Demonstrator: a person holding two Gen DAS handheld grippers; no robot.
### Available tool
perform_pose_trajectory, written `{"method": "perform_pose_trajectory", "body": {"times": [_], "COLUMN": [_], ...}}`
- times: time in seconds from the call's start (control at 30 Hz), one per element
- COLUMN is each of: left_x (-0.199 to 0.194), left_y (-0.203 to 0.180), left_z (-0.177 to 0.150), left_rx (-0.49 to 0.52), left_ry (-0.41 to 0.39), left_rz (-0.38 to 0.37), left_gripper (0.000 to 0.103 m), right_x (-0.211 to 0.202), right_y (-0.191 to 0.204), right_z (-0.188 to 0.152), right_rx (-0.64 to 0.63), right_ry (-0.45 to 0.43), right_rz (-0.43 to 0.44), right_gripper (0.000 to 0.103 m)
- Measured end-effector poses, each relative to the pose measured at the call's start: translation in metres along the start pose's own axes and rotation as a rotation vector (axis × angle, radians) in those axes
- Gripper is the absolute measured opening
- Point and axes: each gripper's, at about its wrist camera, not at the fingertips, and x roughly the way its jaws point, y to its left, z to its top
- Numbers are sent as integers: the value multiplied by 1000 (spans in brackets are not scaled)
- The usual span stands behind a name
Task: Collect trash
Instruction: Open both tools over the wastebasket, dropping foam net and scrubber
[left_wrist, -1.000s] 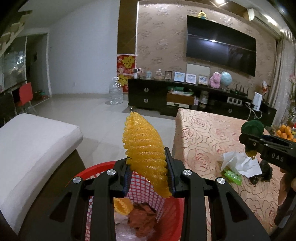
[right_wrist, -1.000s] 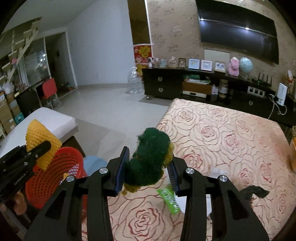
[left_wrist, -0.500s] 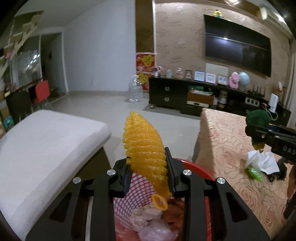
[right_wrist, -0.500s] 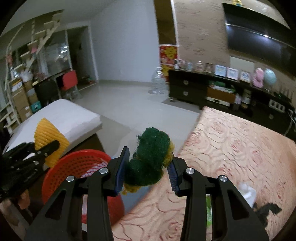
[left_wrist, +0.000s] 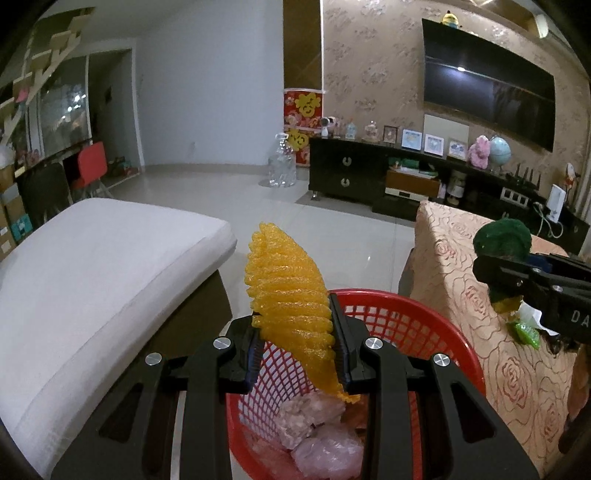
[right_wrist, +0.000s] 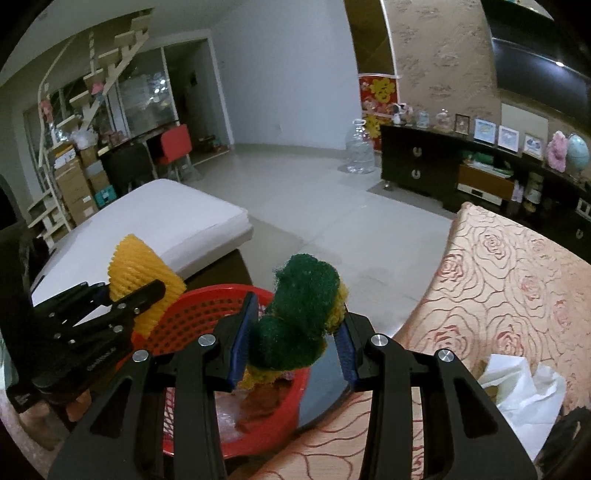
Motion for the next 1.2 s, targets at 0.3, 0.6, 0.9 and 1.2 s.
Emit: {"method": "perform_pose_trajectory", "body": {"times": [0.3, 0.6, 0.9, 1.2], "left_x": [4, 7, 8, 6], "left_y": [3, 5, 7, 13], "left_z": [-4, -7, -7, -8], "left_rx": [15, 22, 19, -13], "left_ry": [21, 42, 46, 37], "left_rz": [7, 3, -10, -10], "left_gripper": [30, 32, 60, 74], "right_x": [13, 23, 26, 20], "right_y": [12, 17, 25, 22], "right_z": [-6, -9, -12, -12], "right_rx": [1, 0, -15, 1], "right_ry": [37, 72, 88, 66], "right_rz": [40, 73, 95, 84], "right_gripper": [39, 40, 44, 58]}}
